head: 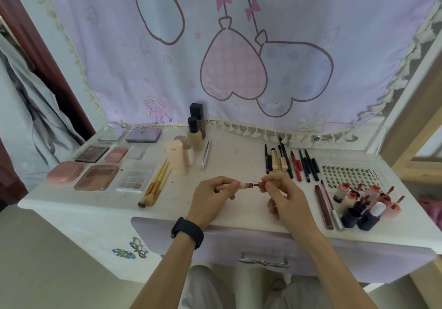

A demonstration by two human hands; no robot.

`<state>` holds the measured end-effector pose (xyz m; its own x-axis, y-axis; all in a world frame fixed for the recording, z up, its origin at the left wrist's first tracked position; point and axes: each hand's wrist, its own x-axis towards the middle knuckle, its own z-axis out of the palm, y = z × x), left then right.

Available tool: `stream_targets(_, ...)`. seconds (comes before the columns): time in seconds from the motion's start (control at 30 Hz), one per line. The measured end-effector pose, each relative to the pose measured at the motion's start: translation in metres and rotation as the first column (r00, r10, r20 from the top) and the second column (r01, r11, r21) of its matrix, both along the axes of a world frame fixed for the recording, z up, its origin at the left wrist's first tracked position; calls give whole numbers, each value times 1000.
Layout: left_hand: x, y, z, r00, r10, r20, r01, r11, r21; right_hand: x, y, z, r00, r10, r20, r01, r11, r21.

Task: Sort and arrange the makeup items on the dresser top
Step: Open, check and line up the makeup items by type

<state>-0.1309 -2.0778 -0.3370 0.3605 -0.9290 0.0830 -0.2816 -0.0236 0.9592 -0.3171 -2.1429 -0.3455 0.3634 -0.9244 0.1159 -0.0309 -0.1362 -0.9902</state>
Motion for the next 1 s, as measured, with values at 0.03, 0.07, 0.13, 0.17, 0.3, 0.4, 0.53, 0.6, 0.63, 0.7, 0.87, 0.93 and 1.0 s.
stream_targets(0.03, 0, 0, 0, 1000, 4, -9, -4, 1000, -3, -1, 0, 1, 1000, 13, 17, -13, 1000, 7)
stream_targets(0.07, 1, 0, 0, 1000, 7, -13, -7, 1000, -3, -2, 0, 2, 999, 19, 25, -20, 1000, 16)
stream_targets(0.13, 0, 0, 0, 1000, 8, -15, -8, 1000, -2, -1, 0, 6, 999, 23, 23, -24, 998, 49)
stream_targets(0.17, 0, 1, 0, 1000, 10, -16, -10, 1000, -3, 0, 0, 7, 1000, 24, 8, -25, 997, 67)
stream_targets(0.3, 0, 0, 0, 1000, 19, -18, -19, 1000, 5, 2, 0, 2, 997, -8, -74, 11, 999, 43)
stream_targets(0.4, 1, 0, 0, 999, 24, -23, -24, 1000, 10, 1, 1, -3, 999, -17, -30, 18, 999, 29)
stream_targets(0.53, 2, 0, -1, 999, 28, -21, -28, 1000, 10, 0, 1, -3, 1000, 11, -10, -11, 1000, 17)
stream_targets(0.6, 2, 0, -1, 1000, 23, -11, -23, 1000, 12, 1, 1, 0, 1000, 9, -23, -8, 999, 36)
stream_targets(0.63, 2, 0, -1, 1000, 24, -8, -24, 1000, 13, 3, 1, 2, 999, 6, -41, -5, 999, 43)
stream_targets(0.7, 2, 0, -1, 1000, 25, -8, -25, 1000, 11, 4, 1, 1, 997, -13, -83, 16, 999, 35)
stream_targets(0.87, 2, -1, 0, 1000, 21, -6, -21, 1000, 15, 1, 3, -5, 1000, -22, 16, 22, 1000, 8)
stream_targets(0.93, 2, -1, 1, 1000, 10, -17, -10, 1000, 17, 1, 4, -4, 999, -20, 45, 21, 1000, -6)
stream_targets(1.0, 3, -1, 2, 999, 6, -33, -5, 1000, 20, 1, 6, -6, 998, -26, 56, 27, 1000, -16)
